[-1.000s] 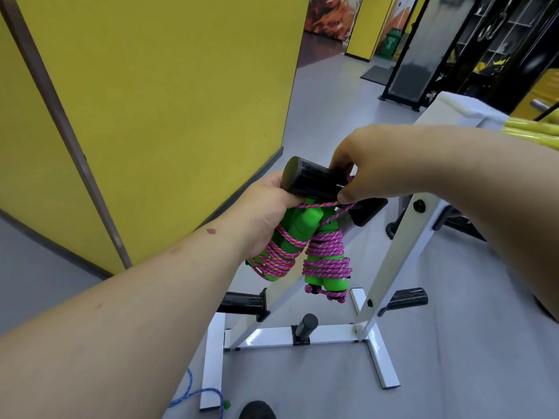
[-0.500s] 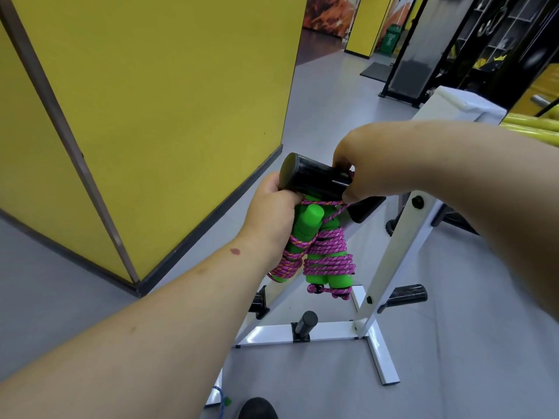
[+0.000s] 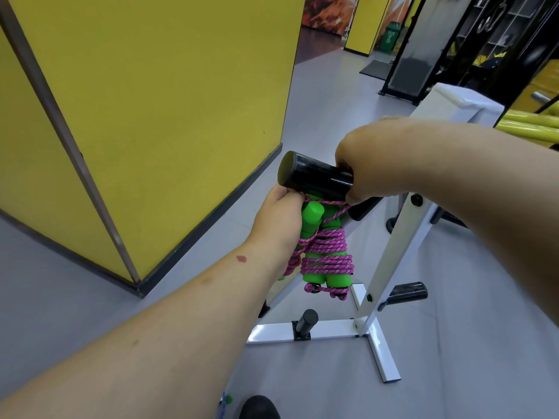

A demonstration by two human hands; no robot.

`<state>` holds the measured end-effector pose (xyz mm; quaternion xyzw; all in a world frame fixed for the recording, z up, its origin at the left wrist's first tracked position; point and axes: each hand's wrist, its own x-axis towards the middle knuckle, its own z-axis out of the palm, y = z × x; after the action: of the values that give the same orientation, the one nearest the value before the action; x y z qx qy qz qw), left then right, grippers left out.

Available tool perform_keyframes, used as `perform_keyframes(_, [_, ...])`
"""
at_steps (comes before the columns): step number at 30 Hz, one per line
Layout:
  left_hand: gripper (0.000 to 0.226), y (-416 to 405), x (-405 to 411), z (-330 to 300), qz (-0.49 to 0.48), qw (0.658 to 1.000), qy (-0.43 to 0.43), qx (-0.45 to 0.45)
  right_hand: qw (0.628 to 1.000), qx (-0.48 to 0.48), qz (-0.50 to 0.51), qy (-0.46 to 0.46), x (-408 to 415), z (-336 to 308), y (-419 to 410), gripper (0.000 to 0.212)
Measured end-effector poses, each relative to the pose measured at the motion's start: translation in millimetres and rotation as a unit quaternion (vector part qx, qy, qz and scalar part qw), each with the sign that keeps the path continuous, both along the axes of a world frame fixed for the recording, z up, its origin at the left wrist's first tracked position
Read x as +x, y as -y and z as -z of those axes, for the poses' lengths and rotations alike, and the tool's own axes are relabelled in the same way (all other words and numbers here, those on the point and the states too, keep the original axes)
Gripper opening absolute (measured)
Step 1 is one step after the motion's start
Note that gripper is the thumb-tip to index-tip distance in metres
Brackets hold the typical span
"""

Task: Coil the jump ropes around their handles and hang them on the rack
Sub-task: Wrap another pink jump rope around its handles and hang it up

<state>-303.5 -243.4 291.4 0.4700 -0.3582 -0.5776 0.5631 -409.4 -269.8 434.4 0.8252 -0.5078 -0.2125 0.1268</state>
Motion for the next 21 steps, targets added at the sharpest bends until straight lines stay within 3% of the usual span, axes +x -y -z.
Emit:
perform_keyframes(13, [0.018, -2, 10, 7, -0.028, 0.999, 0.025, 0.010, 0.999, -0.032, -0.011, -0.027, -2, 2, 0, 0.033])
perform_keyframes(21, [0.027, -5, 20, 6, -0.028, 0.994, 0.107, -0.008, 0.998, -0.025, -0.004, 0.054, -6, 3, -4, 0.037])
